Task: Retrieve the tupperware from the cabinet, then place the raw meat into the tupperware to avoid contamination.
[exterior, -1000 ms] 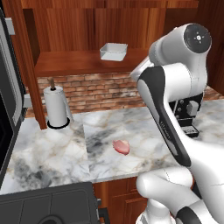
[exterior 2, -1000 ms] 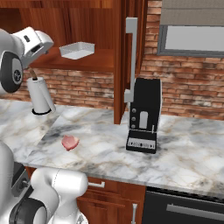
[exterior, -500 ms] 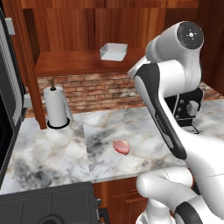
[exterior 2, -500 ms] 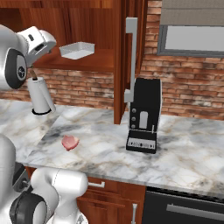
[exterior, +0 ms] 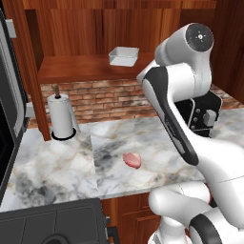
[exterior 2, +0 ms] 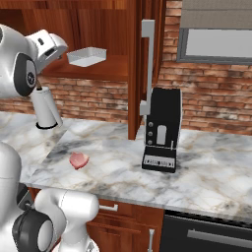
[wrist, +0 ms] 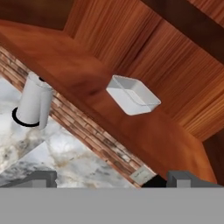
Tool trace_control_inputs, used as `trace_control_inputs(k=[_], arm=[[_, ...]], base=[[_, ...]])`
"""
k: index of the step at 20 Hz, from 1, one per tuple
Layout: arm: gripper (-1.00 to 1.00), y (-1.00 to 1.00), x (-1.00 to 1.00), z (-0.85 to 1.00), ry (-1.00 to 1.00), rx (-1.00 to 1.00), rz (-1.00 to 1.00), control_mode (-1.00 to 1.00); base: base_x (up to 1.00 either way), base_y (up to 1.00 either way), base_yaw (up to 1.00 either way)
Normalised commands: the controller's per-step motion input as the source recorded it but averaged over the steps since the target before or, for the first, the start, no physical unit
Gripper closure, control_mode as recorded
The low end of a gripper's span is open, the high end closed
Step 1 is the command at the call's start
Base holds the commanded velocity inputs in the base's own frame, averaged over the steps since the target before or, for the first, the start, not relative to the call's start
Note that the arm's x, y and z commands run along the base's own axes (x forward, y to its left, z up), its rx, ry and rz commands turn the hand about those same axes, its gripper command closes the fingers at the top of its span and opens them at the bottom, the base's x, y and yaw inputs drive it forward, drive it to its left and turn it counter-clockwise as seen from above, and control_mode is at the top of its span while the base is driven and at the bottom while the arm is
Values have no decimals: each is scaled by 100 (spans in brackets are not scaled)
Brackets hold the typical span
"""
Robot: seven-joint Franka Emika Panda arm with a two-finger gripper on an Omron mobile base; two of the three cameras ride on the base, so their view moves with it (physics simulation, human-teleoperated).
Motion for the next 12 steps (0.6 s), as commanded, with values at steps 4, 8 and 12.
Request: trace_control_inputs(k=[4,8,12], arm=[[-100,0,22,-7,0,0,0,-100],[-100,4,21,-9,0,0,0,-100],[-100,6,22,-6,0,0,0,-100]], base=[[0,0,0],[0,0,0],[0,0,0]])
